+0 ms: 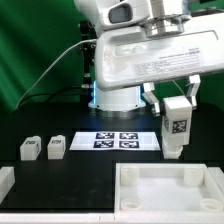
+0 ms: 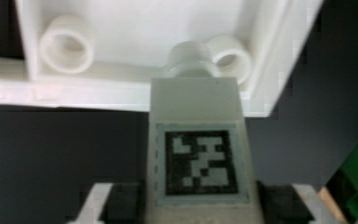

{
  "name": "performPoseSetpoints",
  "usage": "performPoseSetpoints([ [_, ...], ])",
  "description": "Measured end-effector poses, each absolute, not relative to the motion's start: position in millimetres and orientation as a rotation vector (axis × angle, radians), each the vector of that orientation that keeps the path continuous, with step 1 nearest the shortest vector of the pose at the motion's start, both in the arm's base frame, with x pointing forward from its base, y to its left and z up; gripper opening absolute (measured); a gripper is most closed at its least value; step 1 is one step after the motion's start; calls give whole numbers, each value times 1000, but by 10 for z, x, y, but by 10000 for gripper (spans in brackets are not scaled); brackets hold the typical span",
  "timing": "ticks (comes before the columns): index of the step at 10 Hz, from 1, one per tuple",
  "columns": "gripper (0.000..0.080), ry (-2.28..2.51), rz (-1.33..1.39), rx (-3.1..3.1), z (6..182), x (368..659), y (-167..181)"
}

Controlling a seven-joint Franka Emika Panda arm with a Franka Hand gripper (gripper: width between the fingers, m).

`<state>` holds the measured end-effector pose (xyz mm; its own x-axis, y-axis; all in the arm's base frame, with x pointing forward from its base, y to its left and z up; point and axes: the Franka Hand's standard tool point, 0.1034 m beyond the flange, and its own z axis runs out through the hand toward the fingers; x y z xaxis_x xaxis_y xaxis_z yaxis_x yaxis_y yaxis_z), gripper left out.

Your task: Assemble one leg

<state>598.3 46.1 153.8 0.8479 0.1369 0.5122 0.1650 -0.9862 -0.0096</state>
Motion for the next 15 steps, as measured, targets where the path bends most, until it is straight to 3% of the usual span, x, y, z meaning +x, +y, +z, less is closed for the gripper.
performPoseSetpoints([
  [2,291,-209,-890,-2950,1368,5871,708],
  [3,291,-221,-875,-2949,1201,5902,791],
  [6,291,-194,-902,-2919,1132,6154,880],
  [8,291,-181,-920,-2913,1179,6265,839],
  [15,291,-191,-877,-2908,955,6178,1048],
])
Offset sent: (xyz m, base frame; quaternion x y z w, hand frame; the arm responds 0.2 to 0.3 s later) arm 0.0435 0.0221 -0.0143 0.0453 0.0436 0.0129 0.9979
